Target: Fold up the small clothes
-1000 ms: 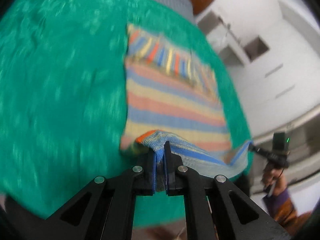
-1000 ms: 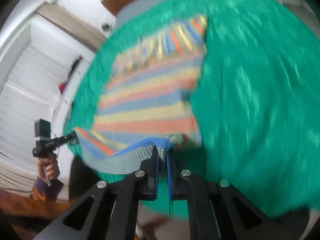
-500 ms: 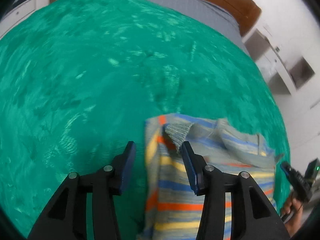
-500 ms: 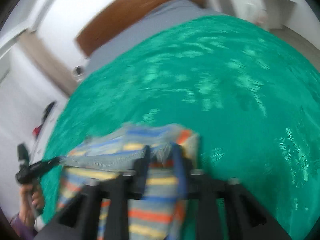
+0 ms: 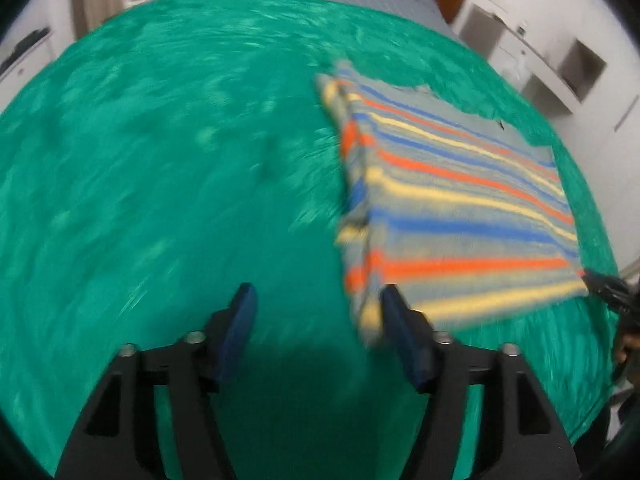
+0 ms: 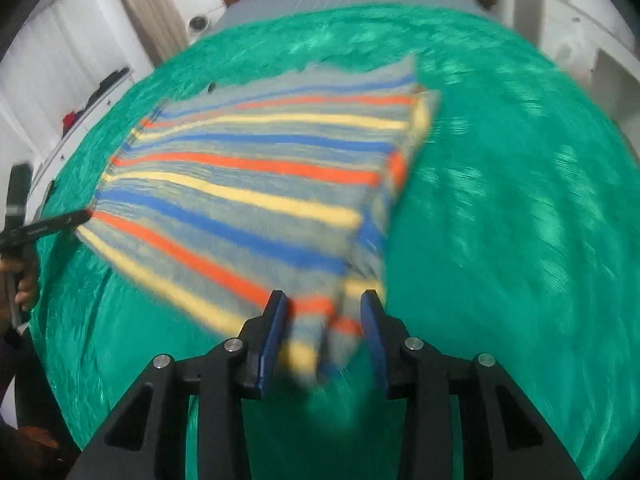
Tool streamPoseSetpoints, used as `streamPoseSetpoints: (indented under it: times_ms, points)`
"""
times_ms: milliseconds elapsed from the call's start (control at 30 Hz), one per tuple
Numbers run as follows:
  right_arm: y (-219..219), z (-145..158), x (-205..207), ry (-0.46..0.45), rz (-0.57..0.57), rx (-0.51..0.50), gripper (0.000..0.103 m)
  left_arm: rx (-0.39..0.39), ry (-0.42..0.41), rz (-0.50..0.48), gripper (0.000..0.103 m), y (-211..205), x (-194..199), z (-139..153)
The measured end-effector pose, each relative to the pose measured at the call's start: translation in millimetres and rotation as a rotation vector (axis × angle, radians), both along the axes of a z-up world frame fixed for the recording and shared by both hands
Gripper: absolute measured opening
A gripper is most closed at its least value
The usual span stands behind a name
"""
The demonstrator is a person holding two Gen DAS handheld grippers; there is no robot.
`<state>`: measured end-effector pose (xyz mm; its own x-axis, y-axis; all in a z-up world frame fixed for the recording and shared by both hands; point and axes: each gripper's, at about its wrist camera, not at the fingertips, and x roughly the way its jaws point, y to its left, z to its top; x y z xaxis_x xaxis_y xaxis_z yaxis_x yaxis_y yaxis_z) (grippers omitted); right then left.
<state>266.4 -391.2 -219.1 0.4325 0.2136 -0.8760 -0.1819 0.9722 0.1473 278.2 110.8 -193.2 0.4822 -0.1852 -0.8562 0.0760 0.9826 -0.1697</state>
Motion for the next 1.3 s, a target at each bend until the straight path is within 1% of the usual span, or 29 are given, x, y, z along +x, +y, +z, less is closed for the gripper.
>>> streamPoseSetpoints:
  times_ms: [33,100,133,167,200,233,267,333,367,433,467,500,567,667,733,867,1300]
  points:
    - [-4.4,7.8,-14.0,-0.015,-0.025,-0.026,0.044,0.014,-0.022,0.014,0.078,4.2,-11.8,5.6]
    - [-9.8,17.7,-27.7,-0.059,-0.055,-0.019,0.05,0.026,-0.068,0.024,0.082,7.7,-31.6,13.7]
    - [-9.6,23.2,-36.8,-0.084,-0.066,-0.022,0.052,0.027,-0.099,0.036,0.086,8.1,-42.0,16.1]
    - [-7.5,29.0,-50.2,-0.112,-0.071,-0.016,0.057,0.032,-0.121,0.046,0.089,7.7,-46.9,16.5]
    - [-5.5,33.1,-59.3,-0.131,-0.076,-0.012,0.062,0.044,-0.143,0.054,0.09,7.1,-53.4,15.4]
    - [-2.4,34.2,-68.5,-0.155,-0.085,-0.008,0.065,0.073,-0.175,0.066,0.092,1.7,-59.0,12.6]
    - [0.8,33.2,-77.9,-0.174,-0.096,-0.006,0.069,0.093,-0.193,0.073,0.092,-0.8,-60.9,9.2]
    - [6.2,26.5,-92.6,-0.215,-0.134,-0.032,0.069,0.133,-0.222,0.087,0.094,-6.4,-58.9,-2.0]
    - [7.5,21.2,-95.7,-0.227,-0.151,-0.043,0.07,0.152,-0.227,0.091,0.097,-8.6,-57.4,-11.7]
    - [6.7,4.6,-96.6,-0.241,-0.195,-0.067,0.071,0.175,-0.225,0.089,0.1,-11.6,-53.9,-30.2]
    - [3.6,-5.7,-98.9,-0.248,-0.215,-0.077,0.073,0.185,-0.257,0.082,0.101,-13.3,-57.4,-39.0]
    - [-1.0,-12.6,-103.4,-0.261,-0.223,-0.075,0.077,0.185,-0.279,0.082,0.101,-11.9,-63.0,-39.0]
    - [-3.8,-22.1,-112.0,-0.332,-0.217,-0.061,0.078,0.168,-0.289,0.082,0.102,-9.6,-63.3,-39.2]
    - [-7.7,-23.4,-113.5,-0.353,-0.224,-0.035,0.078,0.117,-0.3,0.084,0.102,-2.8,-65.3,-40.8]
    - [-10.1,-25.2,-113.9,-0.365,-0.225,-0.02,0.078,0.107,-0.31,0.087,0.102,-2.0,-66.8,-41.4]
    - [-13.0,-27.5,-115.7,-0.371,-0.227,-0.003,0.079,0.122,-0.321,0.091,0.102,-5.7,-67.3,-42.3]
    - [-10.8,-29.0,-116.7,-0.371,-0.227,-0.006,0.079,0.115,-0.321,0.091,0.102,-6.5,-67.2,-43.7]
